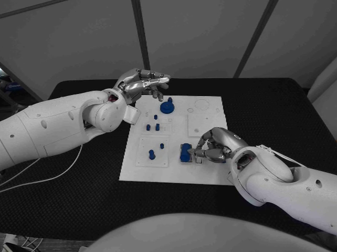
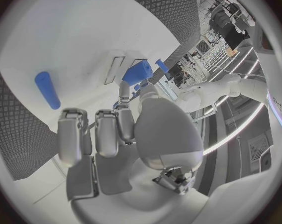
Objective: Assemble the parts on the task board
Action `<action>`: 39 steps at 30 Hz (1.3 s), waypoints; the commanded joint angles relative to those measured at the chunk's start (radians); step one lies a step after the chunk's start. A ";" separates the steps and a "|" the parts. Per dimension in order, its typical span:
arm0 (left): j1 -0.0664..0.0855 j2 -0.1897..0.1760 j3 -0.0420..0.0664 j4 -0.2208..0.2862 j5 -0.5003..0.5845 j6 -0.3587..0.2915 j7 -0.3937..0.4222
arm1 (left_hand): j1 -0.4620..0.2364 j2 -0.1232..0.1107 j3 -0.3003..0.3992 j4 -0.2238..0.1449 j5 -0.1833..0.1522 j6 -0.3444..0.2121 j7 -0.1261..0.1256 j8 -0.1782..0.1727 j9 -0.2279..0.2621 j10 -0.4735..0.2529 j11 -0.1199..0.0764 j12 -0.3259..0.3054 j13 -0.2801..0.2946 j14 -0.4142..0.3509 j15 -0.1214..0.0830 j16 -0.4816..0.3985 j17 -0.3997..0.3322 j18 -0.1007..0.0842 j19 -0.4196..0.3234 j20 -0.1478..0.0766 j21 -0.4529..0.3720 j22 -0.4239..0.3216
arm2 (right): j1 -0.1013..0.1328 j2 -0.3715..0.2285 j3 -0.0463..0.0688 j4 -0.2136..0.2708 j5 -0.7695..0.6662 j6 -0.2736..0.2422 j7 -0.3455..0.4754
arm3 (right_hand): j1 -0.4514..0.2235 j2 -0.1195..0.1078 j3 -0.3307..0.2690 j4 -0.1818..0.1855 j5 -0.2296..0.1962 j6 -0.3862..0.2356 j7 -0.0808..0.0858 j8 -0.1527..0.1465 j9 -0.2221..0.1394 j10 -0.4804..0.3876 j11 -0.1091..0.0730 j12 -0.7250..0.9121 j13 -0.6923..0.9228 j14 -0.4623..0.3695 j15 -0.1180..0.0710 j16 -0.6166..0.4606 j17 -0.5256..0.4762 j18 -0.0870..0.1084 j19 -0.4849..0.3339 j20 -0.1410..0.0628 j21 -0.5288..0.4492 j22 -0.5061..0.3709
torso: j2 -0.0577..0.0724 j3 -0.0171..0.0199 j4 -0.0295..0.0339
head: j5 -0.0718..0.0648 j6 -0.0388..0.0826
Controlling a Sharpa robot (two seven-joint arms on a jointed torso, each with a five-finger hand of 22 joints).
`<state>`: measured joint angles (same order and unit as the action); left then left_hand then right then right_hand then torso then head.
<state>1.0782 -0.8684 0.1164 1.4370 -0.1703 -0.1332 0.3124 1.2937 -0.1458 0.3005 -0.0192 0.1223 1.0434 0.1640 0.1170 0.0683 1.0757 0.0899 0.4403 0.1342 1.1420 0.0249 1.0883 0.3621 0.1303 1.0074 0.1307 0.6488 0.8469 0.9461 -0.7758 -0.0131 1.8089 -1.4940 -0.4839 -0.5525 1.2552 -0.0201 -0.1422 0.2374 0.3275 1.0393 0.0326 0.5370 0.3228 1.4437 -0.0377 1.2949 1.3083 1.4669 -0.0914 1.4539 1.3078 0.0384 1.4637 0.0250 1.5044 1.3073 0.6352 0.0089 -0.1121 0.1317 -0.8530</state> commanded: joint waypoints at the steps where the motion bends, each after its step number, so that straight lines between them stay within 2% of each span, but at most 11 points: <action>1: 0.001 0.000 0.000 0.000 0.002 0.011 0.003 | 0.004 0.008 -0.004 0.000 -0.001 -0.009 0.000 0.006 -0.001 -0.007 0.002 0.004 0.001 -0.008 -0.001 0.006 -0.001 0.052 0.009 0.000 -0.006 -0.001 | 0.001 -0.002 0.000 0.009 -0.009 -0.061 0.043 | -0.012 -0.001 -0.008 0.007 0.005 0.000 0.001 0.005 0.000 0.004 0.001 0.003 0.030 0.063 -0.004 -0.003 0.060 -0.011 0.040 -0.007 0.003 0.170 | 0.000 -0.0004 0.0002 | -0.001 0.001; 10: 0.001 0.001 0.000 -0.001 0.002 0.012 0.002 | 0.004 0.008 -0.004 0.000 -0.001 -0.009 0.000 0.006 -0.001 -0.007 0.002 0.004 0.001 -0.008 -0.001 0.006 -0.001 0.052 0.009 0.000 -0.006 -0.001 | 0.001 0.001 0.000 0.013 0.004 0.023 0.063 | -0.005 -0.020 -0.031 0.011 -0.021 0.000 0.002 0.006 0.000 0.004 0.002 0.002 0.031 0.063 -0.004 -0.004 0.059 -0.011 0.038 -0.006 0.001 0.168 | 0.000 -0.0016 0.0008 | -0.001 0.000; 14: 0.001 0.001 0.000 -0.002 0.002 0.012 0.002 | 0.004 0.008 -0.004 0.000 -0.001 -0.009 0.000 0.006 -0.001 -0.007 0.002 0.004 0.001 -0.008 -0.001 0.006 -0.001 0.052 0.009 0.000 -0.006 -0.001 | 0.001 0.006 0.000 0.013 0.006 0.049 0.067 | 0.003 -0.023 -0.035 0.009 -0.032 0.001 0.001 0.007 0.000 0.005 0.002 0.003 0.033 0.063 -0.004 -0.004 0.061 -0.011 0.039 -0.006 0.002 0.169 | 0.001 -0.0008 0.0012 | -0.001 -0.001; 19: 0.001 0.001 0.000 -0.002 0.002 0.014 0.000 | 0.004 0.008 -0.004 0.000 -0.001 -0.009 0.000 0.006 -0.001 -0.007 0.002 0.004 0.001 -0.008 -0.001 0.006 -0.001 0.052 0.009 0.000 -0.006 -0.001 | 0.001 0.010 0.000 0.014 0.007 0.081 0.069 | 0.032 -0.029 -0.046 -0.004 -0.106 0.004 0.001 0.012 0.003 0.007 0.001 0.005 0.037 0.063 -0.004 -0.003 0.063 -0.011 0.040 -0.006 0.002 0.171 | 0.000 -0.0016 0.0017 | 0.000 -0.003; 23: 0.001 0.001 0.000 -0.002 0.002 0.014 -0.001 | 0.004 0.008 -0.004 0.000 -0.001 -0.009 0.000 0.006 -0.001 -0.007 0.002 0.004 0.001 -0.008 -0.001 0.006 -0.001 0.052 0.009 0.000 -0.006 -0.001 | 0.001 0.011 0.000 0.012 0.007 0.082 0.065 | 0.038 -0.027 -0.047 -0.007 -0.118 0.005 0.001 0.013 0.003 0.008 0.001 0.005 0.038 0.064 -0.004 -0.003 0.064 -0.011 0.040 -0.006 0.003 0.171 | 0.000 -0.0011 0.0013 | 0.001 -0.003; 31: 0.001 0.001 0.000 -0.002 0.002 0.015 -0.001 | 0.005 0.011 -0.005 0.003 -0.002 -0.009 0.000 0.007 -0.001 -0.008 0.003 0.007 0.001 -0.008 -0.001 0.006 -0.002 0.052 0.010 0.001 -0.007 -0.002 | 0.001 0.011 0.000 0.000 -0.001 0.077 0.038 | 0.040 -0.013 -0.045 -0.006 -0.126 0.008 0.000 0.015 0.004 0.010 0.000 0.010 0.042 0.064 -0.004 -0.001 0.067 -0.012 0.043 -0.006 0.005 0.174 | 0.000 -0.0010 0.0014 | 0.001 -0.004; 39: 0.001 0.000 0.000 -0.003 0.002 0.016 -0.002 | 0.004 0.011 -0.007 0.004 -0.003 -0.010 0.001 0.007 -0.001 -0.009 0.003 0.008 0.001 -0.008 0.000 0.006 -0.002 0.052 0.010 0.001 -0.008 -0.002 | 0.001 0.005 0.000 -0.010 -0.015 0.076 0.014 | 0.060 0.018 -0.037 -0.013 -0.126 0.013 -0.007 0.020 0.006 0.016 -0.005 0.018 0.050 0.066 -0.008 0.003 0.072 -0.014 0.047 -0.009 0.009 0.180 | 0.000 -0.0002 0.0008 | 0.002 -0.005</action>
<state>1.0781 -0.8681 0.1162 1.4338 -0.1703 -0.1292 0.3090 1.2990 -0.1405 0.2975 -0.0162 0.1223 1.0433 0.1641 0.1211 0.0684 1.0722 0.0936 0.4444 0.1338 1.1421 0.0250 1.0883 0.3613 0.1305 1.0111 0.1343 0.6449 0.8458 0.9464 -0.7697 -0.0128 1.7998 -1.4948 -0.4156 -0.5195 1.3088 -0.0143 -0.1828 0.2286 0.2061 1.0467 0.0253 0.5510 0.3280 1.4528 -0.0395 1.3125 1.3118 1.4669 -0.0913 1.4538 1.3075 0.0384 1.4673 0.0214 1.5090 1.3073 0.6353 0.0081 -0.1104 0.1332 -0.8585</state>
